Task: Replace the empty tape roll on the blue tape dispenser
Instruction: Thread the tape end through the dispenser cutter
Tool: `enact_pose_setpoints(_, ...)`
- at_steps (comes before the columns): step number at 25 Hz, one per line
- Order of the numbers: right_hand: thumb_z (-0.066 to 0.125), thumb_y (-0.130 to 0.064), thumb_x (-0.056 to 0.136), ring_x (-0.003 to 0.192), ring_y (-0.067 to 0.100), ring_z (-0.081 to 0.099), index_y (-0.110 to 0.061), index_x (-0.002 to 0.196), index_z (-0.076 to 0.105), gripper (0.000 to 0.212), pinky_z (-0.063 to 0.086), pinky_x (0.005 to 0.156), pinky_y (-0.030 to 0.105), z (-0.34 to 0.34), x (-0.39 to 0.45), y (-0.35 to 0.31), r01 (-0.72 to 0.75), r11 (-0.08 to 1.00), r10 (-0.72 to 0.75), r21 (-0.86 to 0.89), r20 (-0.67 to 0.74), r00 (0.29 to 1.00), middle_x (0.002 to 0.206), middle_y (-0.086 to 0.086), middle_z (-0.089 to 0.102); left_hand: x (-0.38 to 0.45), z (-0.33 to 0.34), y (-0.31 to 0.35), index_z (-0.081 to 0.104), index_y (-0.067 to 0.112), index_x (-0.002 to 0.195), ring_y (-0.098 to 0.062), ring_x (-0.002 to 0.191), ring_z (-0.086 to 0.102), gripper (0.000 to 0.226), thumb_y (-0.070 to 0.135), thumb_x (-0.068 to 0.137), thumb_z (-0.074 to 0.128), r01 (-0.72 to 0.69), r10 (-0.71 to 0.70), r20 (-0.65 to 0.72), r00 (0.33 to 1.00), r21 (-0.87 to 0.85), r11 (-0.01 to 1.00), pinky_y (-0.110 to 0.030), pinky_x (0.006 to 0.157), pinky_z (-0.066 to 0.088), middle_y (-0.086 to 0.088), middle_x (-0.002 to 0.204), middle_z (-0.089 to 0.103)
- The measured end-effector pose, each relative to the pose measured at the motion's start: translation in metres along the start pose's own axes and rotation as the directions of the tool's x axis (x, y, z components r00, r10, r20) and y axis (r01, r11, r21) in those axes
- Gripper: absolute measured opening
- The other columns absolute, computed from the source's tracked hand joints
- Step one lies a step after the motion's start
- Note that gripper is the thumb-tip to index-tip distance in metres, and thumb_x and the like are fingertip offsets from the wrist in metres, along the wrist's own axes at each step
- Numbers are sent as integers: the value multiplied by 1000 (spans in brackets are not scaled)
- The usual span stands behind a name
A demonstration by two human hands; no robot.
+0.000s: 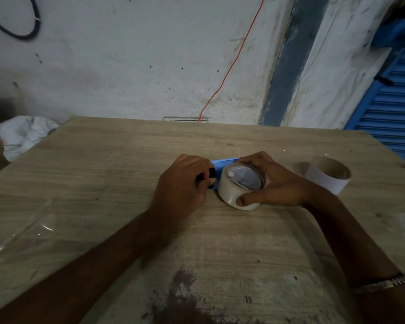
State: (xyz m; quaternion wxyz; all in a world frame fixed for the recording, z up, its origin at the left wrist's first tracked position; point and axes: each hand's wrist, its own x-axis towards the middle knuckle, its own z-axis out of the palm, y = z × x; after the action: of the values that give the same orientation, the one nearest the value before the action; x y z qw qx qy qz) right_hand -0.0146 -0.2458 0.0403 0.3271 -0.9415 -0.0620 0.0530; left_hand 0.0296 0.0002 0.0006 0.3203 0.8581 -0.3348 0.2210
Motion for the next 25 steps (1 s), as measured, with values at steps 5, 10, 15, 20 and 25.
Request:
enact_pose_setpoints(5,98,-38,66,129,10,54,-37,145,49,94,51,110,34,-6,-5,0,20,1000,-20,-9,-5,1000,141,-10,47,2,-6,-8,66,19,73,-12,98,64,19,23,78,84,4,-1,41,999,-81,997,-34,85,50,10,105,75)
enact_pose_setpoints(10,98,-32,68,128,9,54,-41,143,47,91,49,104,27,-10,-3,0,5,1000,-5,2,33,999,143,-10,47,0,-8,-8,62,22,79,-11,98,63,19,29,83,79,-45,48,72,996,-43,998,-29,82,49,9,107,73)
enact_pose_setpoints(15,99,-32,66,125,6,56,-37,145,46,95,51,98,21,-8,-3,3,-8,999,7,37,32,999,142,-13,49,2,-3,5,65,23,90,-16,78,61,11,33,90,71,-161,169,-7,986,265,951,-32,54,51,5,93,70)
enact_pose_setpoints(20,100,-30,65,127,11,58,-36,143,43,97,54,106,32,-8,-3,2,-12,999,10,48,45,999,142,-9,51,13,-9,2,69,22,105,-18,70,64,27,19,81,80,-337,303,148,941,383,860,-29,46,47,0,91,72)
enact_pose_setpoints(25,99,-30,66,126,13,58,-37,140,40,95,55,106,34,-8,-3,-1,-20,999,18,34,58,998,142,-6,50,30,-15,10,78,27,102,-18,71,69,17,23,87,73,-238,189,163,968,371,898,-32,59,54,4,85,75)
